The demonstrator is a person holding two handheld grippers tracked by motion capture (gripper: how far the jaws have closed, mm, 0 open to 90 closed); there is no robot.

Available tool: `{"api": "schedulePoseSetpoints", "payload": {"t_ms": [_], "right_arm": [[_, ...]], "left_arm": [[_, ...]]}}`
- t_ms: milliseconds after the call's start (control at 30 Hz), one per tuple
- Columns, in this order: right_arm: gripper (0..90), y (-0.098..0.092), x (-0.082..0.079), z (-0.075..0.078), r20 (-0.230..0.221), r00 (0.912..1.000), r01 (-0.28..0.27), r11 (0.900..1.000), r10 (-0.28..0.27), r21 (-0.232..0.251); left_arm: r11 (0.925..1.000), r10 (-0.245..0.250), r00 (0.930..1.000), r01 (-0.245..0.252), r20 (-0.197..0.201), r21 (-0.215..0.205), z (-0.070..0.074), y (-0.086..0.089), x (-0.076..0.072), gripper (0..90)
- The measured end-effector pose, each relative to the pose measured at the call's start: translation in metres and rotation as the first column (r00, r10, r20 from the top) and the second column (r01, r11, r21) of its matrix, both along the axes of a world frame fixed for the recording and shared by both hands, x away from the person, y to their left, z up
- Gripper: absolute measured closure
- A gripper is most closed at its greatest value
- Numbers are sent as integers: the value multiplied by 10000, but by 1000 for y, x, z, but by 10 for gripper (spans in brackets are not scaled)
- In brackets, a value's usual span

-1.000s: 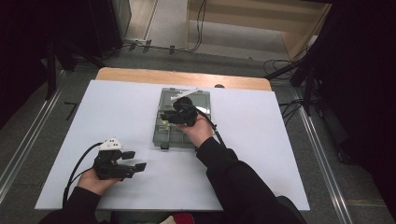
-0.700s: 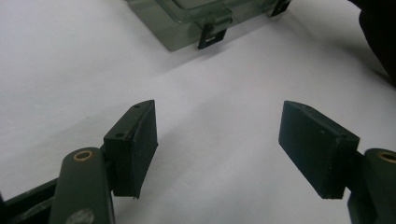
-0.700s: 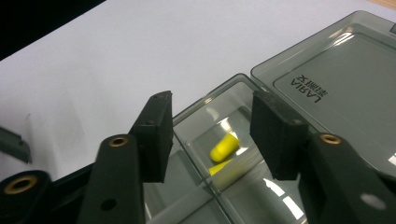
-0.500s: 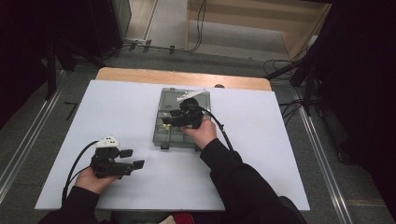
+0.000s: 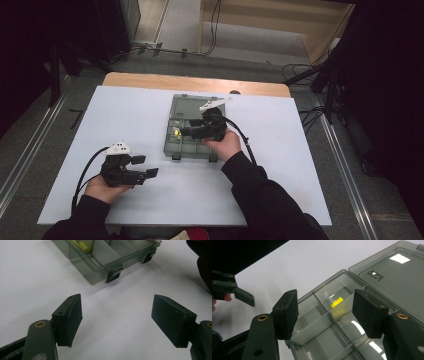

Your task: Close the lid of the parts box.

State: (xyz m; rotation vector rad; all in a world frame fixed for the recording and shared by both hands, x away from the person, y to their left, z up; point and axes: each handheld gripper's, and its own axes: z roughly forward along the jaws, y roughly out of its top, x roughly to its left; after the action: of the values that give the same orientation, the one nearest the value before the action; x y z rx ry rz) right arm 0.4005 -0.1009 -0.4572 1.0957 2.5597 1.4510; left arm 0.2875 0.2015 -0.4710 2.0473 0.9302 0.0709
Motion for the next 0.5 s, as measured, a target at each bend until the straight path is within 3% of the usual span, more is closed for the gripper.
{"api": "schedulePoseSetpoints", "payload": {"t_ms": [200,500], "right_arm": [[356,-8,-3,2,-25,10000,89,9999,-89,-81],[349,-26,-13,3,100,9993,358,9993,-358,61]], "left_arm": [[9999,-104,9999,104,-45,98,0,-4,5,247],[9998,112,9999,-111,62,-133,5,-14,16,248]]}}
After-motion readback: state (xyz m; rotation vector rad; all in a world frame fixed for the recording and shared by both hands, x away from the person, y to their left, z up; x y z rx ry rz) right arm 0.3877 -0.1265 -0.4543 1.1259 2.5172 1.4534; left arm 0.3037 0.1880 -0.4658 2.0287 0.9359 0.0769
